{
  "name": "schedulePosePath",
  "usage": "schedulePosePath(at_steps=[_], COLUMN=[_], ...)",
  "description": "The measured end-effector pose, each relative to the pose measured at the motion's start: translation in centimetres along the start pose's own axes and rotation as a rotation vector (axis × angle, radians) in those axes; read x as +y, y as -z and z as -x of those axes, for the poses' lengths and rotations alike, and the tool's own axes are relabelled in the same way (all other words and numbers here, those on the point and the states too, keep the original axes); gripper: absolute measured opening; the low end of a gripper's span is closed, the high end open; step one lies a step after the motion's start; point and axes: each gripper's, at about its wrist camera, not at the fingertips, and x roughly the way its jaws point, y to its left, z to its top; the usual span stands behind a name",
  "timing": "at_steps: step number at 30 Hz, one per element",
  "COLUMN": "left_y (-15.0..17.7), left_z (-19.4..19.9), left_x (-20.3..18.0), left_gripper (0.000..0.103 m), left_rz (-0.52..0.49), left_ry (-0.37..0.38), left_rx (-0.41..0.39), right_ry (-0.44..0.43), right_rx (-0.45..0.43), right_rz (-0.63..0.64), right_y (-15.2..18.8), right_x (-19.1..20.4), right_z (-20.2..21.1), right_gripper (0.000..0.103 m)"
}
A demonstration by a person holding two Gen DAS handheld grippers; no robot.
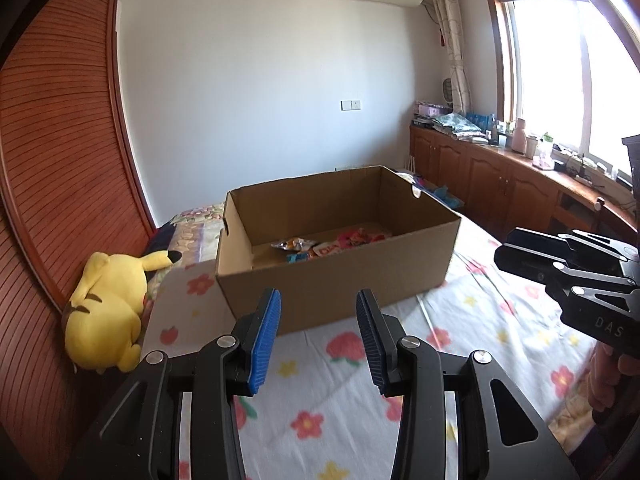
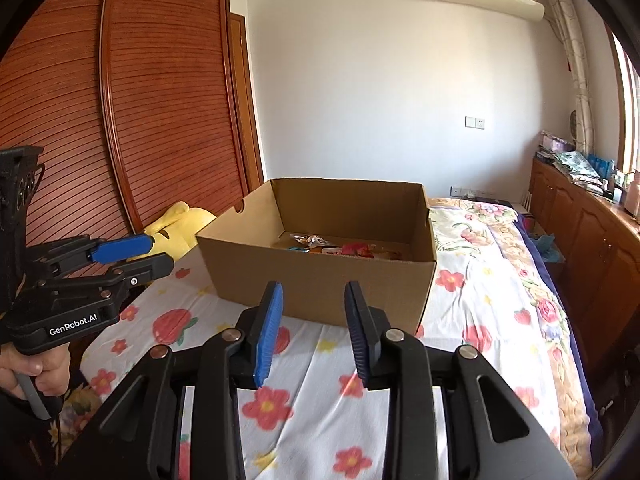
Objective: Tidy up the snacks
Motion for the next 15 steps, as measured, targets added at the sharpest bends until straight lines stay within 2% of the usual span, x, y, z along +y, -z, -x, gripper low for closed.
schedulePosePath(at_steps=[4,5,9,13,15], left_y=[0.9,1.2,2.2,2.9,3.3], left_z=[1.2,1.5,2.6,3.6,3.9], left_x=[0.3,0.4,0.1,-0.1,-0.1], left_gripper=[0.047,0.048,0.050,0.056,0.061], left_rz=[0.016,0.023,0.028,0.043,0.058], left_ry=[0.009,0.009,-0.004,-0.023,-0.038], left_rx=[-0.011,-0.013,-0.016,-0.032,-0.043], right_ry=[0.012,0.018,0.034,0.055,0.059], right_rx=[-0.019,-0.025,-0.043,-0.054,-0.058], right_rz=[0.006,0.008,-0.001,-0.008,-0.017], right_y=[0.9,1.1,1.9,2.6,2.8], right_x=[0.9,1.1,1.4,1.8,1.9], right_z=[1.8,2.3,3.7,4.9,5.3], right_gripper=[0.038,0.042,0.050,0.054,0.066])
